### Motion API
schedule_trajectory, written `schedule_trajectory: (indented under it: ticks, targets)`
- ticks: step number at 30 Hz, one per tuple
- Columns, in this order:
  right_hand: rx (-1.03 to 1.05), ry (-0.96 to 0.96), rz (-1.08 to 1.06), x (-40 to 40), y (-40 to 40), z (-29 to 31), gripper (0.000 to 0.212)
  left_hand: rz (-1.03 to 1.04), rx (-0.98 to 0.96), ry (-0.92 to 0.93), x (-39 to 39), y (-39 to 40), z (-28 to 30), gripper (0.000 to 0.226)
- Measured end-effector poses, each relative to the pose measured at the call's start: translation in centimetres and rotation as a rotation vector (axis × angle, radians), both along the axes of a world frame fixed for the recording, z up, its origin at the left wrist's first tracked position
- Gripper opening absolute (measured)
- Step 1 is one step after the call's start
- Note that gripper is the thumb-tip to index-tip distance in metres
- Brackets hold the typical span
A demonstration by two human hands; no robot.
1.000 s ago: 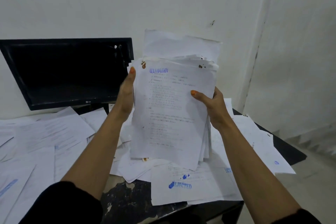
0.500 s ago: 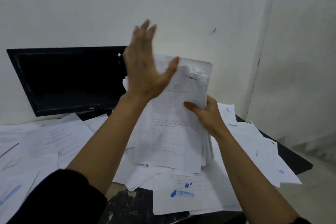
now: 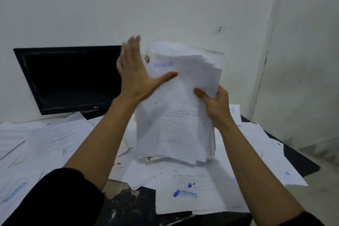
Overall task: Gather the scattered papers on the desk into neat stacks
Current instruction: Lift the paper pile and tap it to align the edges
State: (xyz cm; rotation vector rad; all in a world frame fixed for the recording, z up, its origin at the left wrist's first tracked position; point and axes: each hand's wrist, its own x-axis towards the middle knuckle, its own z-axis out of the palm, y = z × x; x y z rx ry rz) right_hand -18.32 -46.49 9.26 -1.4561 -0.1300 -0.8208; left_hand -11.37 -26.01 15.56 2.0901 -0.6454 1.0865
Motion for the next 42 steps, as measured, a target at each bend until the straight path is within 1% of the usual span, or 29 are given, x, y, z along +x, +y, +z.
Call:
schedule_trajectory:
  ticks: [2,3,4,5,6,7,8,10,13,16,19,21,23,25,27,28,29,31,34,36,38,39,40,42]
  targets:
    - [0.019,-0.024,-0.005,0.1,-0.3,1.5,0.03,-0.138,-0.198,0.245,0.8,1.7,-0.2,0.13]
    - [0.012,-0.034,-0.003,0.1,-0.2,2.2,0.031,-0.249,-0.262,0.367,1.1,2.3,-0.3,0.123]
    - [0.001,-0.045,0.0,0.2,-0.1,2.7,0.031,-0.352,-0.312,0.456,1.1,2.8,-0.4,0.107]
    - [-0.003,-0.052,0.006,0.4,0.2,3.0,0.031,-0.436,-0.364,0.519,1.1,3.1,-0.6,0.082]
    - [0.003,-0.057,0.018,0.5,0.5,3.2,0.031,-0.492,-0.427,0.551,1.0,3.1,-0.8,0.06]
    - [0.013,-0.058,0.028,0.5,0.7,3.1,0.031,-0.526,-0.493,0.558,0.9,3.0,-1.2,0.045]
    - [0.024,-0.052,0.039,0.7,1.0,2.9,0.03,-0.542,-0.555,0.553,1.0,3.0,-1.6,0.038]
    - [0.048,-0.031,0.07,0.9,1.4,2.0,0.029,-0.552,-0.63,0.556,1.2,3.0,-2.8,0.032]
    - [0.063,0.045,0.139,1.0,1.4,0.0,0.029,-0.542,-0.671,0.644,1.5,3.2,-5.4,0.036]
    - [0.088,0.138,0.198,0.9,0.9,-1.3,0.037,-0.547,-0.69,0.706,1.5,3.0,-7.1,0.041]
    - [0.054,0.157,0.213,1.0,0.2,-1.0,0.049,-0.54,-0.685,0.666,1.5,2.5,-6.4,0.036]
    - [0.033,0.166,0.241,1.0,-0.3,-0.8,0.051,-0.531,-0.704,0.64,1.6,2.4,-5.8,0.029]
    - [0.002,0.212,0.284,1.1,-0.4,-1.4,0.052,-0.521,-0.729,0.653,2.0,2.6,-6.0,0.031]
    - [-0.011,0.257,0.297,1.3,-0.3,-2.7,0.045,-0.512,-0.703,0.72,2.4,3.1,-7.0,0.042]
    - [0.024,0.256,0.231,1.6,0.4,-3.7,0.032,-0.48,-0.588,0.788,2.4,3.6,-8.0,0.055]
    - [0.057,0.241,0.177,1.9,0.8,-3.8,0.028,-0.466,-0.541,0.796,2.3,3.7,-8.2,0.058]
    - [0.085,0.226,0.125,2.1,1.2,-3.7,0.026,-0.462,-0.531,0.771,2.1,3.6,-8.2,0.058]
    - [0.122,0.19,0.077,2.5,2.3,-2.8,0.028,-0.458,-0.587,0.662,1.7,3.3,-7.5,0.052]
    - [0.134,0.132,0.173,2.5,3.0,-1.3,0.031,-0.445,-0.696,0.539,1.4,2.7,-5.8,0.046]
    - [-0.008,0.144,0.206,2.2,3.2,-0.8,0.037,-0.439,-0.779,0.521,1.2,2.2,-5.3,0.044]
    - [-0.179,0.169,0.154,2.1,3.5,-1.2,0.043,-0.433,-0.858,0.506,0.9,1.7,-5.5,0.042]
    - [-0.198,0.16,0.121,2.2,3.8,-1.5,0.043,-0.433,-0.89,0.501,0.8,1.6,-5.7,0.041]
    - [-0.171,0.148,0.098,2.2,4.0,-1.8,0.041,-0.434,-0.904,0.497,0.7,1.4,-6.0,0.041]
    - [-0.085,0.149,0.083,2.1,4.0,-2.0,0.035,-0.446,-0.871,0.515,0.6,1.6,-6.5,0.041]
